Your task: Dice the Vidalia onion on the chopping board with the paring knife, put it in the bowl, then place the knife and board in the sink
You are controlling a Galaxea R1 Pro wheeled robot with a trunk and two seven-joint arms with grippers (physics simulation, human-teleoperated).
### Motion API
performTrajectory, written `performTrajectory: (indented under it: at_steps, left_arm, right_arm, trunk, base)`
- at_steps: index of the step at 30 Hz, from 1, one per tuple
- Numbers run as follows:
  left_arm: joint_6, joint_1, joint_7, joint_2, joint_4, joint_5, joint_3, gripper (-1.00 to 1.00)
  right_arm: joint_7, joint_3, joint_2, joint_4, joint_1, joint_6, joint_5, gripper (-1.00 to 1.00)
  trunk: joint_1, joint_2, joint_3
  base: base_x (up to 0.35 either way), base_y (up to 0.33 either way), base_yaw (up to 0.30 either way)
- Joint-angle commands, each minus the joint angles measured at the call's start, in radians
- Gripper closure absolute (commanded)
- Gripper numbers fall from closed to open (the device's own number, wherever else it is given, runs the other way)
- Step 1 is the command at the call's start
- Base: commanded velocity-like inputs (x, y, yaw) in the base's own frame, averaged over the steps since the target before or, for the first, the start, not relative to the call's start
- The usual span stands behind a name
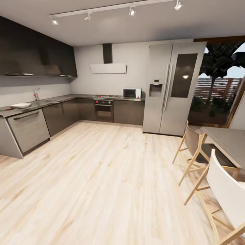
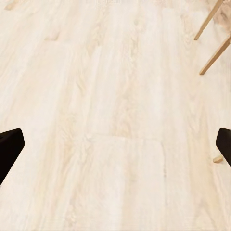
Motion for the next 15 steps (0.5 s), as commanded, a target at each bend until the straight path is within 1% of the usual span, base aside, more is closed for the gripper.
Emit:
performTrajectory:
  at_steps: [1,15]
  left_arm:
    - [-0.001,0.000,0.000,0.000,-0.001,0.000,0.001,-1.00]
    - [-0.001,0.000,0.000,0.000,-0.001,-0.001,0.000,-1.00]
  right_arm:
    - [-0.003,0.000,0.000,0.001,0.000,-0.002,0.000,-1.00]
    - [-0.003,0.000,0.000,0.009,0.000,-0.002,0.000,-1.00]
  trunk:
    - [0.001,0.000,-0.001]
    - [0.001,0.000,-0.001]
  base:
    - [0.345,0.000,0.061]
    - [0.345,0.000,0.099]
